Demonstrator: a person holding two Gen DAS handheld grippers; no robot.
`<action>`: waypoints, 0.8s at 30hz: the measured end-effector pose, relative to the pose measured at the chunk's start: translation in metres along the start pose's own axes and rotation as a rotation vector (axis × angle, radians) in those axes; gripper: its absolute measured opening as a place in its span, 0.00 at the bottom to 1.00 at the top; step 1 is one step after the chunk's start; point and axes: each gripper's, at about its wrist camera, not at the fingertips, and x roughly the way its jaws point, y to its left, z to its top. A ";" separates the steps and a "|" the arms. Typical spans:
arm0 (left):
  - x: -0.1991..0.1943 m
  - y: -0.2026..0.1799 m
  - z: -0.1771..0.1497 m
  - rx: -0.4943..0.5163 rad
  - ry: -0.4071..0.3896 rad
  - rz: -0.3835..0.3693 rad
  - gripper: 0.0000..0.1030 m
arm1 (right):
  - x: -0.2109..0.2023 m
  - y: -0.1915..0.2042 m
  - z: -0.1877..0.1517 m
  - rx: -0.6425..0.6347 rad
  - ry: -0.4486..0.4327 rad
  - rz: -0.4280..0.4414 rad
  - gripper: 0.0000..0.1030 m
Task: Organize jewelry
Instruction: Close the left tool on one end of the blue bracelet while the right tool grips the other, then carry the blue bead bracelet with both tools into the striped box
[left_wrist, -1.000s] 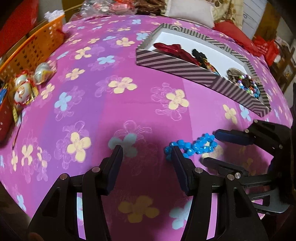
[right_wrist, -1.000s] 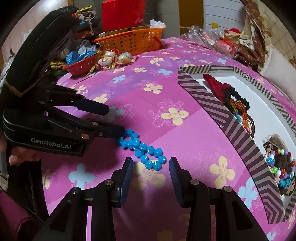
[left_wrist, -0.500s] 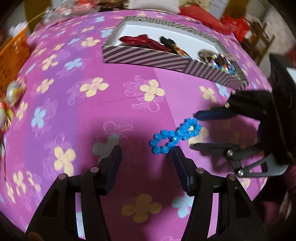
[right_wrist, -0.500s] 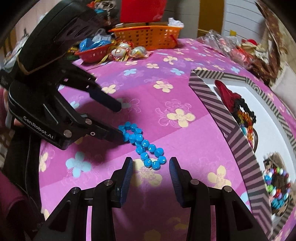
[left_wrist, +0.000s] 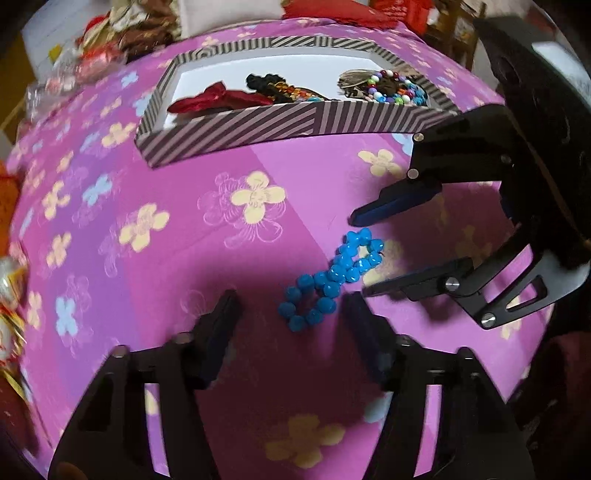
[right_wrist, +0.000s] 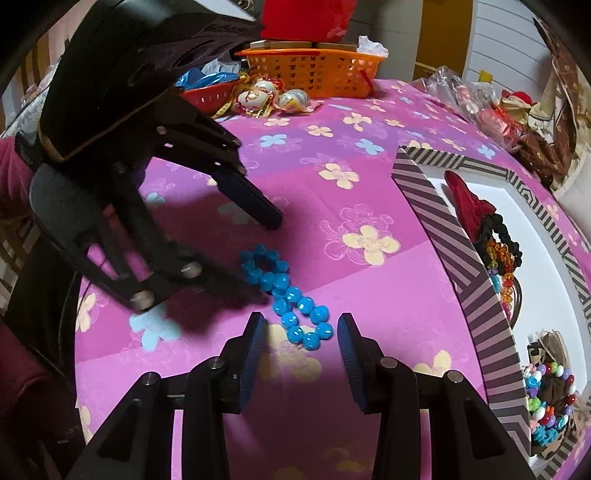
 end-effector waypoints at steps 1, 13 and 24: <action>0.000 0.001 0.002 0.000 -0.001 -0.011 0.43 | 0.000 0.002 0.001 -0.006 0.003 0.009 0.27; -0.002 0.004 0.000 -0.034 -0.007 -0.014 0.08 | -0.005 0.016 0.004 0.003 -0.015 -0.054 0.15; -0.029 -0.001 0.002 -0.108 -0.067 -0.026 0.08 | -0.041 0.019 0.003 0.044 -0.070 -0.113 0.15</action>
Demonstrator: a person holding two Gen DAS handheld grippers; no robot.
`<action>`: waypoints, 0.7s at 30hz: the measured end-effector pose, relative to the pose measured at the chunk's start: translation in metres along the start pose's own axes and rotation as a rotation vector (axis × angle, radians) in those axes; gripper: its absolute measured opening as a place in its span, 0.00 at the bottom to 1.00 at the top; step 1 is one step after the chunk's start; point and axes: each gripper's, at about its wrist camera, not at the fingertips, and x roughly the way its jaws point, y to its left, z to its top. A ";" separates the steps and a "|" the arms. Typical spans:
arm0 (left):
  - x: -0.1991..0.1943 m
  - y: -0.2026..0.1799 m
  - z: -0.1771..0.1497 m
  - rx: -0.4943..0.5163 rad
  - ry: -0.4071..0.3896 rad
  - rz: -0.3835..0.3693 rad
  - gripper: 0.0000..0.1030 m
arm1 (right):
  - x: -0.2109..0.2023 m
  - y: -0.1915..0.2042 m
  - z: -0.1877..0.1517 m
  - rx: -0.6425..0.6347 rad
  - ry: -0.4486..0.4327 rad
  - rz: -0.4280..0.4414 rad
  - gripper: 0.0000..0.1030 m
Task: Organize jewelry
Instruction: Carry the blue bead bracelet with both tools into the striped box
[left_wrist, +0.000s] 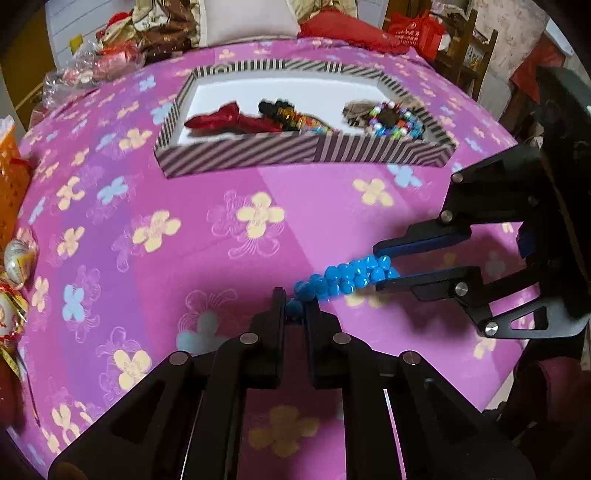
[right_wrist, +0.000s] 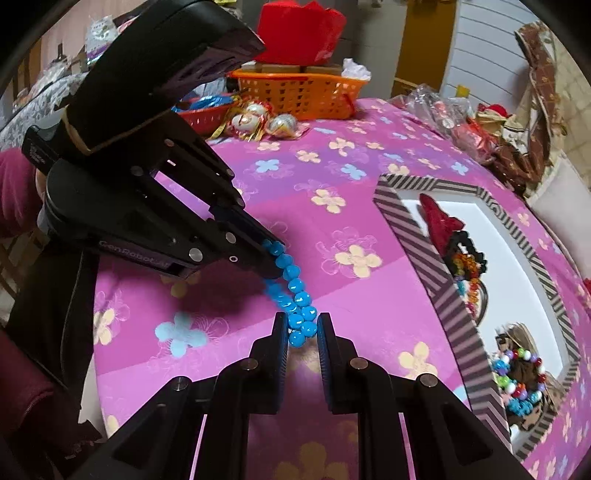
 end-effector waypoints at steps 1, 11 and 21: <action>-0.003 -0.002 0.002 -0.001 -0.007 0.002 0.08 | -0.003 0.000 0.000 0.001 -0.003 -0.005 0.15; -0.025 -0.026 0.017 0.012 -0.053 0.005 0.08 | -0.038 -0.004 -0.002 0.024 -0.036 -0.079 0.15; -0.029 -0.048 0.042 0.027 -0.072 0.018 0.08 | -0.064 -0.025 -0.010 0.075 -0.055 -0.134 0.15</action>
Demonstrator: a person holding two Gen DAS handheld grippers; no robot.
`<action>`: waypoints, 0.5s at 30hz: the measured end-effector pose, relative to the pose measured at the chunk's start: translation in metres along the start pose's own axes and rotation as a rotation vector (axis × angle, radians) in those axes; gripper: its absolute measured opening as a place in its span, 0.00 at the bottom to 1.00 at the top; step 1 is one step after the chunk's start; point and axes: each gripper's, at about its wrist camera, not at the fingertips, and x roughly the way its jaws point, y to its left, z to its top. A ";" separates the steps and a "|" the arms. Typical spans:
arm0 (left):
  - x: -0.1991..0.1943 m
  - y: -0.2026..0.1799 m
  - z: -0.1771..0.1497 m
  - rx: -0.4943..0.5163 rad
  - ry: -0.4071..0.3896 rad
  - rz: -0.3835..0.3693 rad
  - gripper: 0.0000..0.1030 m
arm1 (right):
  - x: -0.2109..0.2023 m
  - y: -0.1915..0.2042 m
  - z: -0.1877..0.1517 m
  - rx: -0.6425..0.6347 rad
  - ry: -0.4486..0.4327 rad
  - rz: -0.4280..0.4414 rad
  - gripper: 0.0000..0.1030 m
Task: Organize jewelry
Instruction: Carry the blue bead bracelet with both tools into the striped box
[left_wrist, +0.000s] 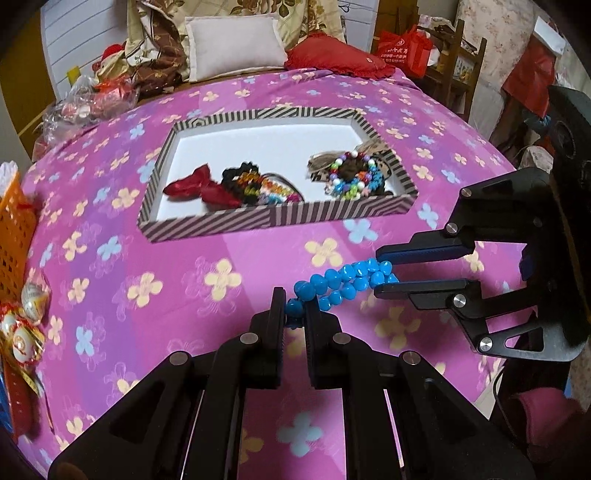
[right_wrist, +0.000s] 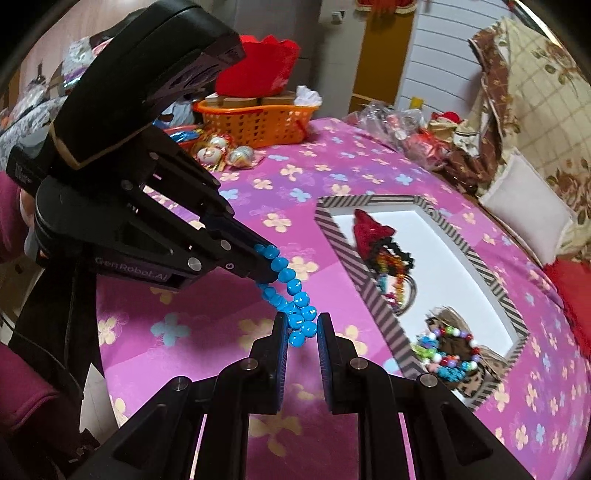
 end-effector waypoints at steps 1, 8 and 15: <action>0.001 -0.002 0.003 0.001 -0.001 0.001 0.08 | -0.002 -0.003 -0.001 0.005 0.000 -0.006 0.15; 0.011 -0.019 0.028 0.016 -0.007 0.004 0.08 | -0.015 -0.028 -0.007 0.047 -0.009 -0.047 0.15; 0.024 -0.032 0.052 0.039 -0.010 -0.004 0.08 | -0.020 -0.056 -0.014 0.085 -0.003 -0.081 0.15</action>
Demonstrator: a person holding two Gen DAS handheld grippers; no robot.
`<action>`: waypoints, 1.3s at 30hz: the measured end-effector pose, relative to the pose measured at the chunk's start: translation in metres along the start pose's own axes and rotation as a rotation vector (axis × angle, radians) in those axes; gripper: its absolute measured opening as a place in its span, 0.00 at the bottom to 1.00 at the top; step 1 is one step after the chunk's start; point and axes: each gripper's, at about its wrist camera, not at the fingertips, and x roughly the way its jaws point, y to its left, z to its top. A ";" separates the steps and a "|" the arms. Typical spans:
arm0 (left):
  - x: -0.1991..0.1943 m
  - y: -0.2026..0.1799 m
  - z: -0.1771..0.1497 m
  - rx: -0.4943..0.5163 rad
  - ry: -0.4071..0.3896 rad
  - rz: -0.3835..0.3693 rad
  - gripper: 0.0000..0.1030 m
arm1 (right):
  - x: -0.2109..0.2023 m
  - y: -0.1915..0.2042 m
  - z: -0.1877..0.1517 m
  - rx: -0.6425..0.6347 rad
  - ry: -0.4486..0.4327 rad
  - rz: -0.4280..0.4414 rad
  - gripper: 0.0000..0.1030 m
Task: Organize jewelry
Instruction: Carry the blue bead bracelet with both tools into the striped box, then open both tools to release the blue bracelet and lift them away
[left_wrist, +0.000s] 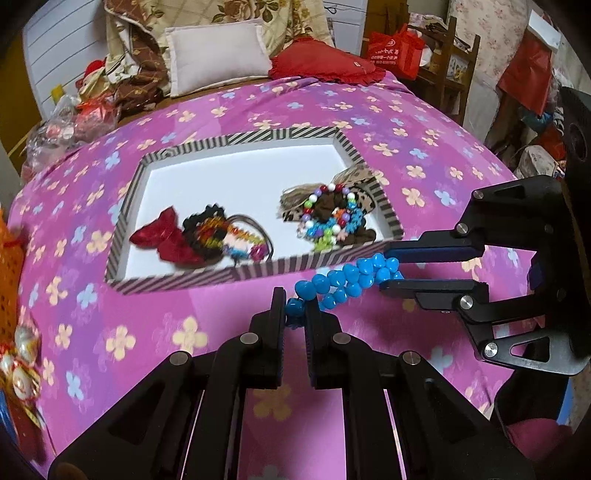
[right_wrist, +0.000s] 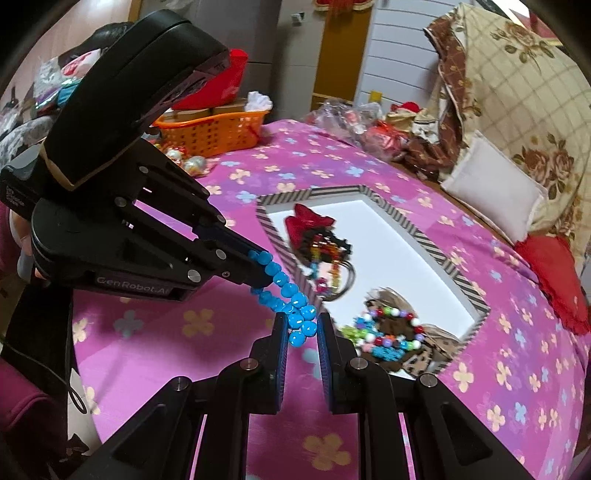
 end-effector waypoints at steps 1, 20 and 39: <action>0.003 -0.002 0.005 0.006 0.003 0.001 0.08 | 0.000 -0.003 0.000 0.004 0.001 -0.003 0.15; 0.057 -0.007 0.064 0.054 0.046 0.038 0.08 | 0.027 -0.066 -0.003 0.118 0.007 -0.035 0.14; 0.114 0.016 0.077 -0.035 0.115 0.084 0.08 | 0.067 -0.099 -0.016 0.297 0.038 -0.005 0.13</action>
